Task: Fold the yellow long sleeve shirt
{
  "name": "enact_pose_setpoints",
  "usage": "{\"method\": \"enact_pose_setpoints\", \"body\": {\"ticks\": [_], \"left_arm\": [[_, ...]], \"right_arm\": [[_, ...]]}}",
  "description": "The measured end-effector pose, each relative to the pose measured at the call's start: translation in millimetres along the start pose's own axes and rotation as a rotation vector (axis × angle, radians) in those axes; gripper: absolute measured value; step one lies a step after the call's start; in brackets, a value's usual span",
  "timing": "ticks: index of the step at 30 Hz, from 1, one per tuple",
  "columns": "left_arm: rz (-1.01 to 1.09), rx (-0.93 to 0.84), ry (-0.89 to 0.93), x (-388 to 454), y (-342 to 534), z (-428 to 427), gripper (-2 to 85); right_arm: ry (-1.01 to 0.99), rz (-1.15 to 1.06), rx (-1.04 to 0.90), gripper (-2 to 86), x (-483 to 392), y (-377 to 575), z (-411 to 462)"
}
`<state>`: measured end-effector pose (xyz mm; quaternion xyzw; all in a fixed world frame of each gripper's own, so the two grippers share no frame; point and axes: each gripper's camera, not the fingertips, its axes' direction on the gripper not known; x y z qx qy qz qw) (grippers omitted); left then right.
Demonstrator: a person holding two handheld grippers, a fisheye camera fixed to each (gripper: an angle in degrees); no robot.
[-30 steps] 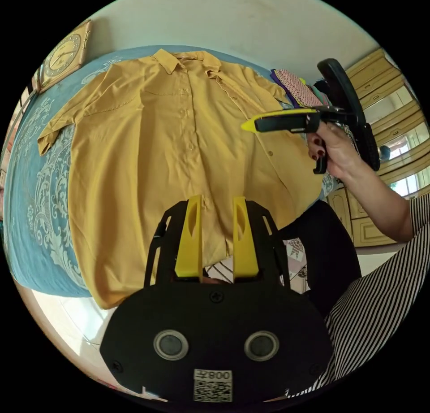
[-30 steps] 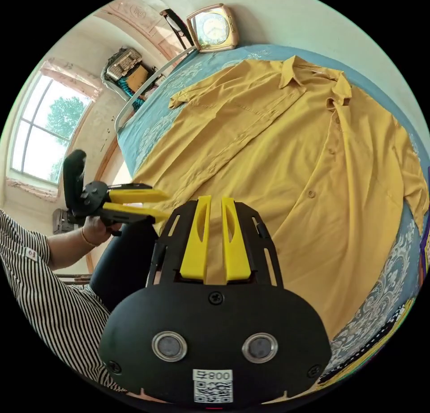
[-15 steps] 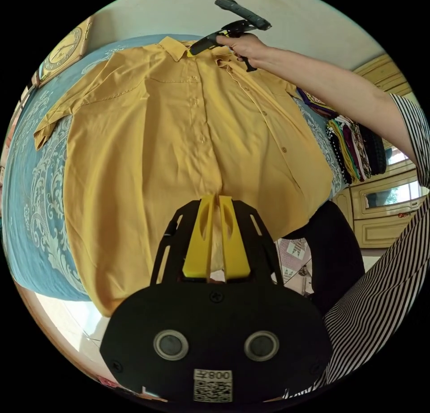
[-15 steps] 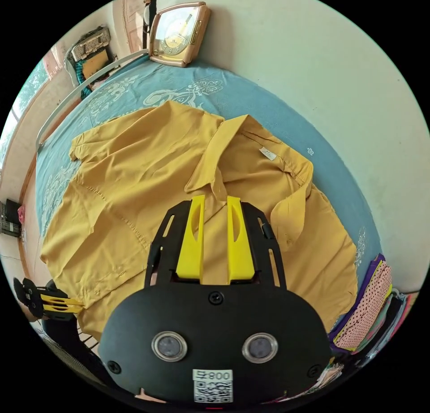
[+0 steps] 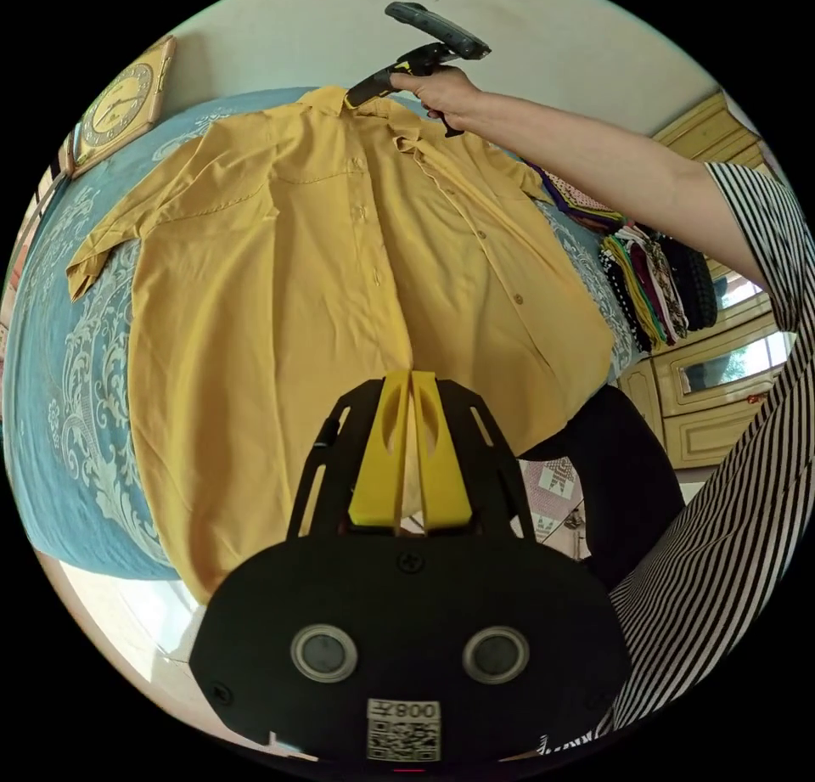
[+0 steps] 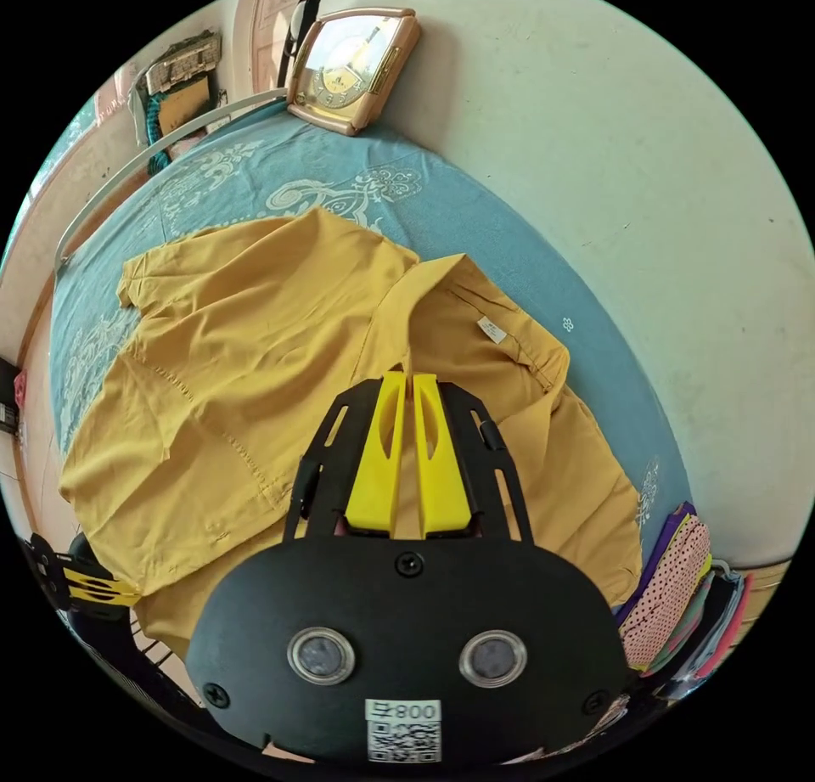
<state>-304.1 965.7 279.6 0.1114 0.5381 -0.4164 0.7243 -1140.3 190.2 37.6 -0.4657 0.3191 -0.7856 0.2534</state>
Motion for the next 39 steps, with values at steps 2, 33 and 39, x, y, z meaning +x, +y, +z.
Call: {"method": "enact_pose_setpoints", "body": {"ticks": [2, 33, 39], "left_arm": [[0.013, 0.028, 0.033, -1.3, -2.8, -7.7, 0.4], [-0.055, 0.085, 0.460, -75.4, -54.6, 60.3, 6.0], [-0.110, 0.057, 0.381, -99.3, -13.7, 24.4, 7.4]], "right_arm": [[-0.010, 0.006, 0.024, 0.6, 5.0, -8.8, -19.5], [0.023, 0.036, -0.129, 4.2, 50.6, -53.1, 105.2], [-0.063, 0.141, -0.034, 7.1, 90.1, -11.1, 90.4]]}}
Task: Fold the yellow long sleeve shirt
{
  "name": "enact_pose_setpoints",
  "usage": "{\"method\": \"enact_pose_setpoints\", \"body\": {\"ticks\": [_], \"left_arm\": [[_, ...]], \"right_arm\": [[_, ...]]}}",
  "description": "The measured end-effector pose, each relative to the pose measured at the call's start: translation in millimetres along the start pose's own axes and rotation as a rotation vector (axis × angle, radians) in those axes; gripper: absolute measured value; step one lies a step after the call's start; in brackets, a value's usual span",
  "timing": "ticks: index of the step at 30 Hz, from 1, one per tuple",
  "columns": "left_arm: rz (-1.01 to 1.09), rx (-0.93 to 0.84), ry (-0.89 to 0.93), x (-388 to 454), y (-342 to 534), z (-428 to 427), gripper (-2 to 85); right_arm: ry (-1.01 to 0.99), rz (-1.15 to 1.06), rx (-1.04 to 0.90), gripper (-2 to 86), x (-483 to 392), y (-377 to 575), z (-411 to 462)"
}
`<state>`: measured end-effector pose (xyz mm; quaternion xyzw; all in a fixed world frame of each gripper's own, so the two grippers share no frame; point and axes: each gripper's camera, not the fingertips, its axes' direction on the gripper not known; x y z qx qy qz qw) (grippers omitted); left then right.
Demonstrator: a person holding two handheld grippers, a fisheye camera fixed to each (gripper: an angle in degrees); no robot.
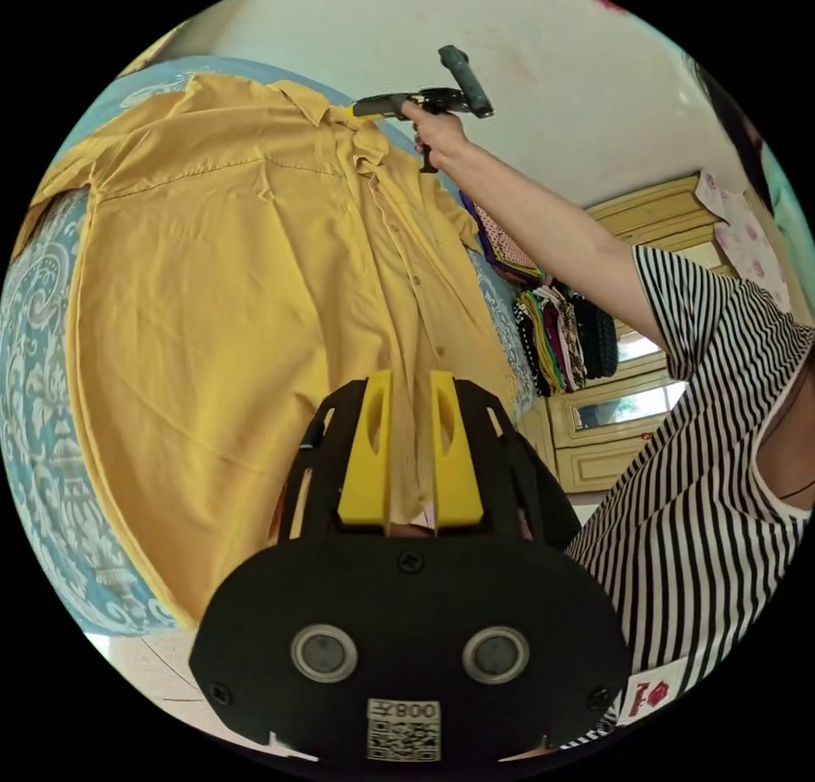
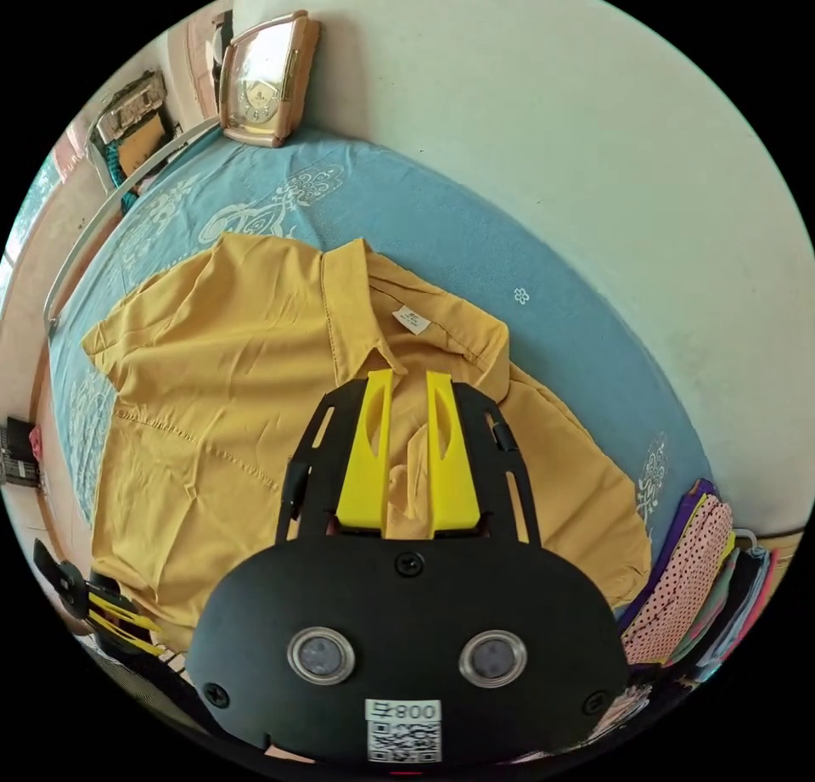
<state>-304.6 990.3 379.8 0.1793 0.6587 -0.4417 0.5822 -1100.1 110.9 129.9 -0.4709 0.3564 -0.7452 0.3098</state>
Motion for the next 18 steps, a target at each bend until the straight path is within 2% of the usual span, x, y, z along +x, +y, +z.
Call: {"method": "enact_pose_setpoints", "body": {"ticks": [3, 6, 9, 11, 14, 18], "left_arm": [[-0.015, -0.061, -0.110, -2.6, 22.9, -12.0, 7.7], [-0.064, -0.112, -0.197, -7.5, 41.1, -19.8, 8.1], [-0.077, -0.096, -0.172, -6.4, 53.3, -28.6, 8.4], [-0.032, -0.115, -0.171, 2.9, 56.2, -26.3, 8.5], [-0.012, -0.135, -0.194, 10.7, 57.5, -22.0, 8.4], [-0.047, -0.107, -0.183, 10.6, 64.5, -30.2, 8.3]], "right_arm": [[-0.096, 0.022, 0.050, 7.1, 10.8, 45.0, -15.8], [-0.303, -0.001, 0.070, 6.8, -6.3, 118.8, -23.4], [-0.446, -0.022, -0.029, 6.4, -38.3, 199.2, -11.7], [-0.615, 0.049, -0.113, 6.3, -52.2, 256.8, 1.5], [-0.742, 0.121, -0.211, 6.4, -67.2, 305.2, 19.4], [-0.777, 0.183, -0.292, 7.2, -75.8, 331.5, 48.4]]}}
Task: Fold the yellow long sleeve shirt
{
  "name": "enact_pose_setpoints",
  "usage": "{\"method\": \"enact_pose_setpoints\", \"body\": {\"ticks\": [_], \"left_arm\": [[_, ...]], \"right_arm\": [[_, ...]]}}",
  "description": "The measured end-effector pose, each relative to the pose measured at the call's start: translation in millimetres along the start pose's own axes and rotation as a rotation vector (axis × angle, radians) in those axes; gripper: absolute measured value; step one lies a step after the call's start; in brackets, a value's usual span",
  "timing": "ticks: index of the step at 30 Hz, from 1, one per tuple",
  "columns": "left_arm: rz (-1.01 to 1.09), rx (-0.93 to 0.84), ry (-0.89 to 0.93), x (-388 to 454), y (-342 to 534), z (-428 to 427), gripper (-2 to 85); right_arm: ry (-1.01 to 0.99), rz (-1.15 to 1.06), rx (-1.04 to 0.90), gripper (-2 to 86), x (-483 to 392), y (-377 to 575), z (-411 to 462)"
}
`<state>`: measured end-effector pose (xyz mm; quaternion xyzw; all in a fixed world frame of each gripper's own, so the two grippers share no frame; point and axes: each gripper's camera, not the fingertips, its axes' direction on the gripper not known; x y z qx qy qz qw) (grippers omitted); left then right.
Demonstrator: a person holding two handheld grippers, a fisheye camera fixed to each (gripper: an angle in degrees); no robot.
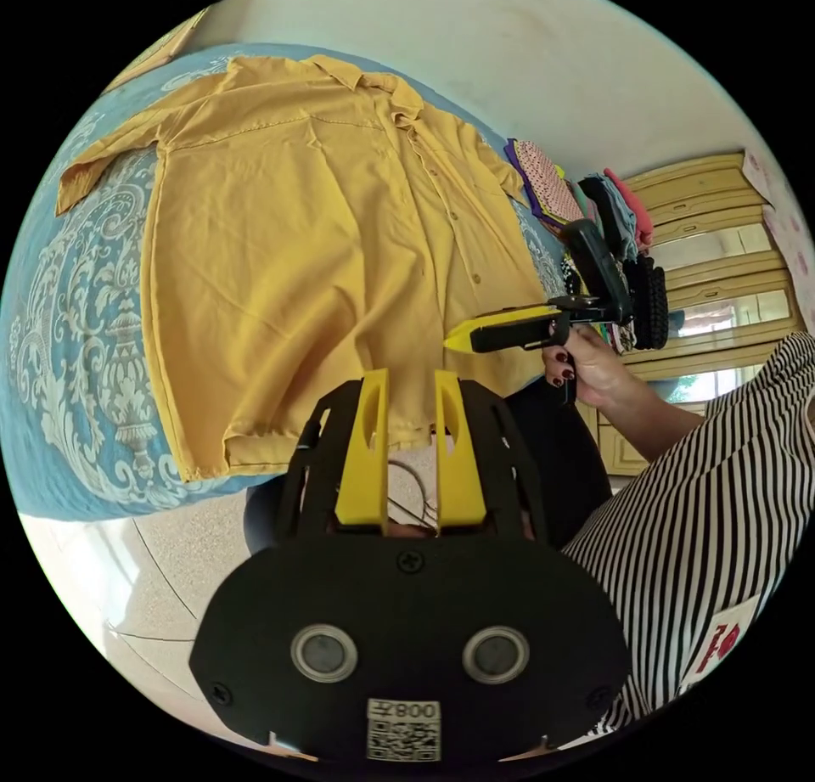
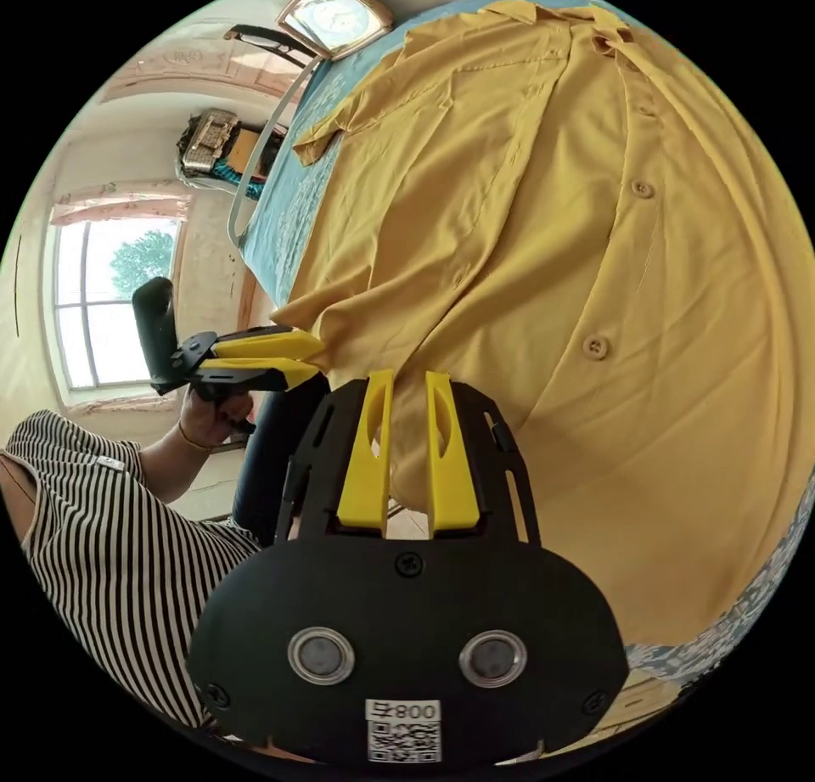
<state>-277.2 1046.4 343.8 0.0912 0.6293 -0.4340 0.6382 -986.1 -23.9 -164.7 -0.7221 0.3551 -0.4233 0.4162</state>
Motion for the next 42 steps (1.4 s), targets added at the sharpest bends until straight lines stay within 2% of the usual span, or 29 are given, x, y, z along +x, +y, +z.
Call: {"method": "enact_pose_setpoints", "body": {"ticks": [2, 10, 16, 24, 37, 42], "left_arm": [[-0.024, 0.026, -0.032, -2.5, 9.5, -12.1, 8.2], [-0.234, 0.185, -0.183, -53.8, 40.1, -70.1, 8.5], [-0.354, 0.076, -0.256, -94.1, 41.4, -56.3, 5.9], [-0.334, 0.137, -0.220, -95.5, 48.1, -84.0, 1.2], [-0.387, 0.045, -0.289, -106.5, 48.8, -41.9, 2.1], [-0.415, 0.126, -0.322, -100.5, 54.6, -45.8, 3.8]], "right_arm": [[-0.079, 0.042, 0.031, 7.6, 15.4, 3.6, 7.5], [-0.157, 0.080, 0.040, 7.4, 49.4, 1.3, 20.4], [-0.238, 0.102, 0.028, 3.2, 71.4, -2.8, 35.8], [-0.415, 0.061, 0.046, 0.3, 90.3, 0.9, 12.6], [-0.240, 0.155, -0.066, 0.3, 123.4, 13.5, 50.6], [-0.250, 0.166, -0.029, 0.6, 123.6, 16.6, 53.4]]}}
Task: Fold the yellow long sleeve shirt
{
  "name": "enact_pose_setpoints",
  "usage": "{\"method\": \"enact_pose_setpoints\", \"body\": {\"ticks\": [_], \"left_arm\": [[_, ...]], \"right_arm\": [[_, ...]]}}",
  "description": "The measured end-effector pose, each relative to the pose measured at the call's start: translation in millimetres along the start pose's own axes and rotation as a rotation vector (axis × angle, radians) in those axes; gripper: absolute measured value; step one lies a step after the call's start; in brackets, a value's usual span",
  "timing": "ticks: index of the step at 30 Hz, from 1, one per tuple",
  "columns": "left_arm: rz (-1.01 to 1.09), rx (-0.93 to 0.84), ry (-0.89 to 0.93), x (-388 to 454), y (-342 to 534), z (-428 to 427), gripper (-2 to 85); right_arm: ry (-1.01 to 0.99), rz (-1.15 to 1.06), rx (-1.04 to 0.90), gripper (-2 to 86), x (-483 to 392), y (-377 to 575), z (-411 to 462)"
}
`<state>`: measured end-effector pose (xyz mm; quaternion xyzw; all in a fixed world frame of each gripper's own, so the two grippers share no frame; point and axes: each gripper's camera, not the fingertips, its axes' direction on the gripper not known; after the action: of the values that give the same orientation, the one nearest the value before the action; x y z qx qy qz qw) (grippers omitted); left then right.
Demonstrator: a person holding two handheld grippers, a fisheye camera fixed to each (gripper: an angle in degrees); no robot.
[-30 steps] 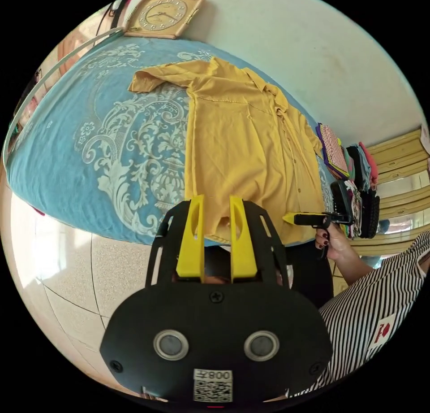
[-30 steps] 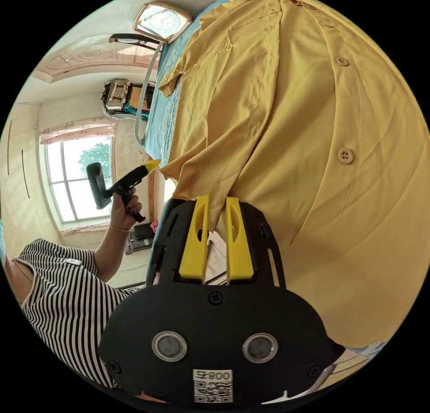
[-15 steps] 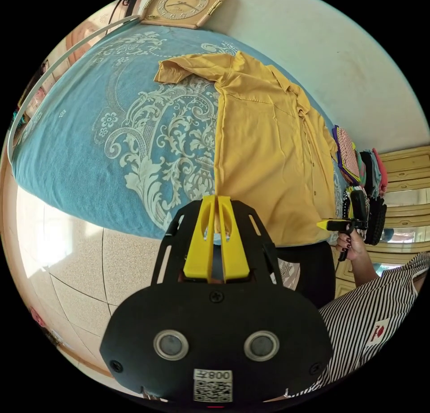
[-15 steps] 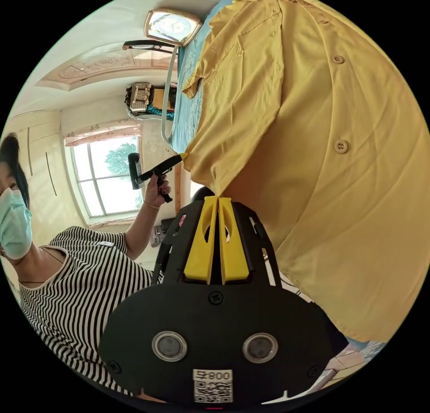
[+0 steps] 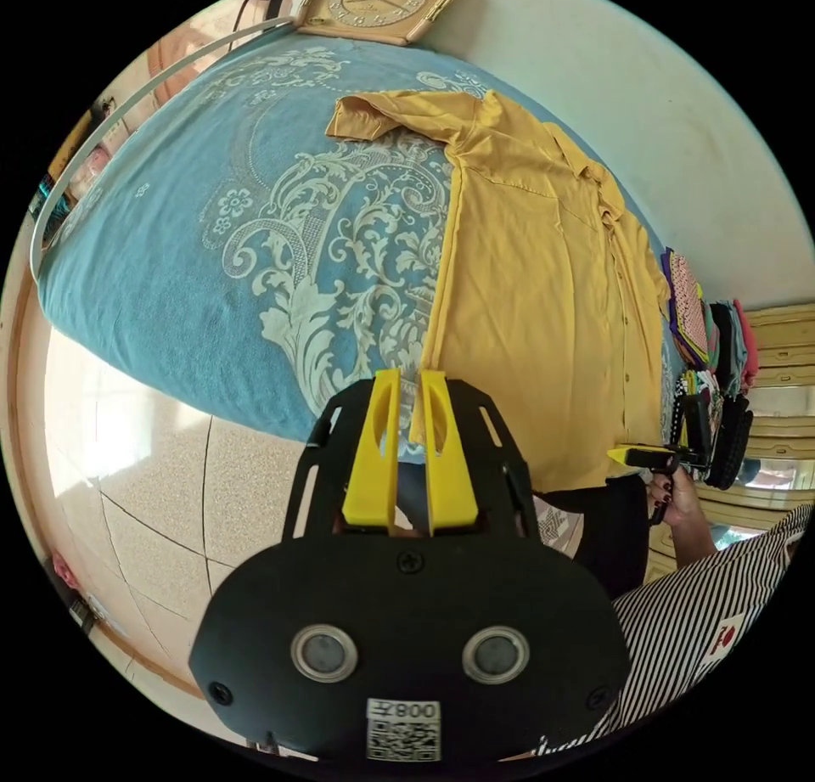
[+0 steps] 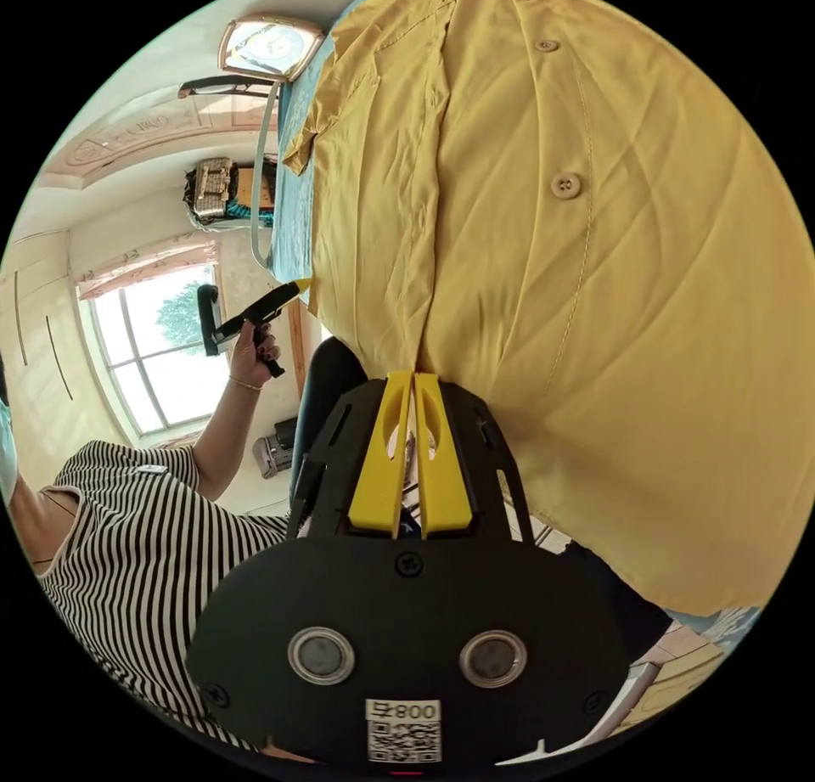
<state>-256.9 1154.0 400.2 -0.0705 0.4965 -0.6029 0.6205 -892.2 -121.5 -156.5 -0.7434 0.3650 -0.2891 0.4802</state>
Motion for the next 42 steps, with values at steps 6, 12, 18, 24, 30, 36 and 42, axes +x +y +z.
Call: {"method": "enact_pose_setpoints", "body": {"ticks": [6, 12, 18, 24, 30, 36, 42], "left_arm": [[0.166, 0.147, 0.169, 64.5, -8.1, 4.7, 5.8], [0.442, -0.006, 0.473, 196.8, -38.4, 89.9, 7.1], [0.532, -0.174, 0.526, 269.5, -44.6, 161.8, 7.8], [0.531, -0.198, 0.576, 281.0, -43.8, 189.3, 6.4], [0.537, -0.200, 0.582, 286.9, -44.2, 205.2, 2.4], [0.535, -0.150, 0.695, 284.0, -38.2, 198.3, 1.0], [0.514, -0.101, 0.766, 272.6, -29.8, 185.4, 0.8]], "right_arm": [[0.164, -0.099, 0.122, 2.2, -20.2, -6.6, -37.6], [0.451, -0.222, 0.378, 5.0, -39.0, -102.8, -119.1], [0.535, -0.201, 0.491, 7.7, -44.1, -212.6, -170.7], [0.572, -0.152, 0.481, 8.0, -32.0, -279.4, -170.5], [0.588, -0.127, 0.425, 4.3, -20.8, -307.6, -159.1], [0.452, -0.191, 0.508, 1.7, -28.8, -290.8, -199.6], [0.324, -0.196, 0.583, 1.0, -29.0, -290.1, -240.7]]}}
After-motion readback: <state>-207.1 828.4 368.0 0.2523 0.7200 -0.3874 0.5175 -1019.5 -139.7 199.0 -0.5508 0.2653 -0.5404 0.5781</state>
